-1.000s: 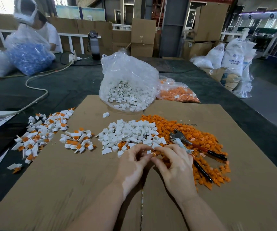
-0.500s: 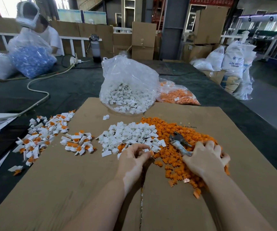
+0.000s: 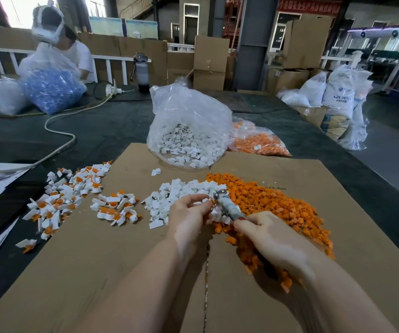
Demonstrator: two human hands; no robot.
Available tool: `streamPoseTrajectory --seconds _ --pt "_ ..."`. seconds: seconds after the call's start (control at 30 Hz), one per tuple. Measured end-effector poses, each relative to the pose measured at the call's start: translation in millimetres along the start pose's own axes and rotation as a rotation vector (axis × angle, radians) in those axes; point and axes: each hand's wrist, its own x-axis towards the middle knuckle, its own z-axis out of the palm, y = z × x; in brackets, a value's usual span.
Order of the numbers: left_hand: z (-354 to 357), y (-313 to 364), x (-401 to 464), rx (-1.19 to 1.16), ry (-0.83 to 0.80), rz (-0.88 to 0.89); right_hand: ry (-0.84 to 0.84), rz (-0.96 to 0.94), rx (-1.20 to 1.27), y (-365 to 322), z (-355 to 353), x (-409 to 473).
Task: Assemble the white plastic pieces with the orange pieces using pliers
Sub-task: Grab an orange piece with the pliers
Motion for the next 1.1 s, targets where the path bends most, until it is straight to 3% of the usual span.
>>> streamPoseTrajectory --seconds 0.17,0.4,0.53,0.87,1.0,1.1 --pt "-7 0 6 0.048 0.060 0.012 -0.151 0.050 0.199 -7 2 -4" --pt "-9 -3 4 0.028 0.074 0.003 -0.173 0.031 0.136 -8 10 -6" --pt "-7 -2 0 0.007 0.085 0.002 -0.048 -0.040 0.026 -6 18 -5" --pt "-9 -6 -2 -0.029 0.096 0.013 0.182 -0.018 -0.035 11 26 -1" --pt "-14 -20 -7 0.112 0.035 0.087 0.431 0.032 -0.275 27 21 4" --pt "-19 -28 -11 0.434 -0.033 0.244 0.551 0.066 -0.515 41 17 11"
